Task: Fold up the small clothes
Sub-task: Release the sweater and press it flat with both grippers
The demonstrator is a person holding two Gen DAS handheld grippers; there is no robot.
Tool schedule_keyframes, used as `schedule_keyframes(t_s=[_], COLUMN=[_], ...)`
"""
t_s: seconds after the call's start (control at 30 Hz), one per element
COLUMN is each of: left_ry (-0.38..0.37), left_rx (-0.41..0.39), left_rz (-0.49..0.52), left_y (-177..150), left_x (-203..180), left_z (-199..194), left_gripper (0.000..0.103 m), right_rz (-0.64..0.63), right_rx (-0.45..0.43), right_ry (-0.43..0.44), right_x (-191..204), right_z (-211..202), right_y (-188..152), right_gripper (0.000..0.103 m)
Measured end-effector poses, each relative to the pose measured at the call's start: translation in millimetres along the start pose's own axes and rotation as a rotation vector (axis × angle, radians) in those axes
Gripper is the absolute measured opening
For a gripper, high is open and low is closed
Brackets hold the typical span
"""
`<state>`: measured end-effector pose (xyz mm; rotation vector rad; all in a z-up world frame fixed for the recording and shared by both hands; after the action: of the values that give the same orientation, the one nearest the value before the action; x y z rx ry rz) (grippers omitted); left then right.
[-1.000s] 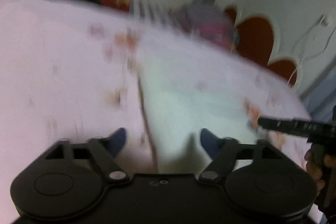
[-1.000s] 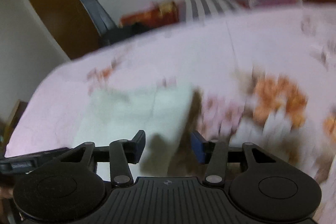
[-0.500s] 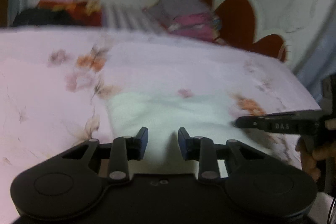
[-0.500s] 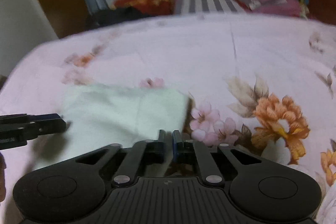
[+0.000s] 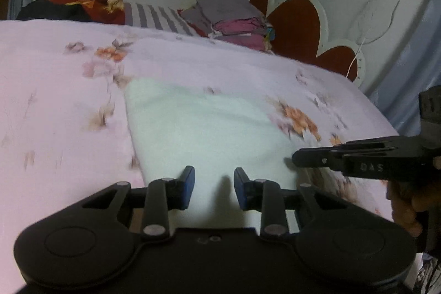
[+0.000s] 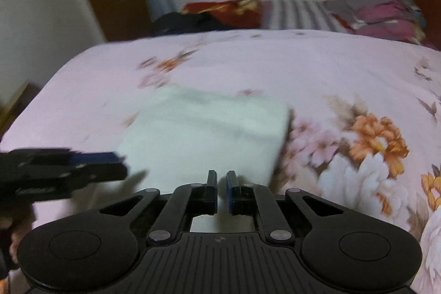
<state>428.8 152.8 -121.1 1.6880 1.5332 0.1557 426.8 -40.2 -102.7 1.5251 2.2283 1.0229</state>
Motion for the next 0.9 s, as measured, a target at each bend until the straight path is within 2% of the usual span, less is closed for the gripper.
schedule_keyframes(t_s=[0.07,0.13,0.17,0.27,0.4,0.6,0.77,0.9], left_ry=[0.034,0.045,0.067,0.094,0.134,0.193,0.245,0.272], left_rx=[0.001,0.000,-0.002,-0.004,0.025,-0.004,-0.005,-0.008], left_rz=[0.017,-0.007,-0.014,-0.027,-0.041,-0.057,-0.025,-0.016], left_y=[-16,-31,-38,-58,-76,-87,-92,-96], left_x=[-8,-10,-11,-16,-19,-26,-38,-51], left_z=[-8,-17,-22,-36,-39,-42,-44,-57], left_gripper=[0.029,0.029,0.025,0.025,0.025,0.025,0.025,0.025], right_rz=[-0.019,-0.039,-0.033,0.006,-0.007,-0.022,-0.032,-0.013], right_rx=[0.026,0.052,0.064,0.077,0.101,0.077,0.078,0.060], right_ry=[0.026,0.021,0.015,0.038,0.026,0.011,0.010,-0.001], right_x=[10,18,19,22,29,30,30,32], right_z=[-4,-6,-8,-15,-21,-25,-30,-60], right_y=[-14,-31,-39,-59,-81,-93,-96,-101], right_gripper=[0.007,0.007,0.007,0.007,0.007,0.007,0.007,0.007])
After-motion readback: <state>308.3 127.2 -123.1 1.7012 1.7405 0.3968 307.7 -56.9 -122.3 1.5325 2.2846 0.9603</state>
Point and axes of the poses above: each gripper's, at about its wrist camera, not at the fingertips, and z roughly the way its jaws point, x to its left, y to its top, the point moved 1 cm from there along z, roughly the way its jaws point, and after that the axes turned 7 degrees about -z, right-handed, at the moved point
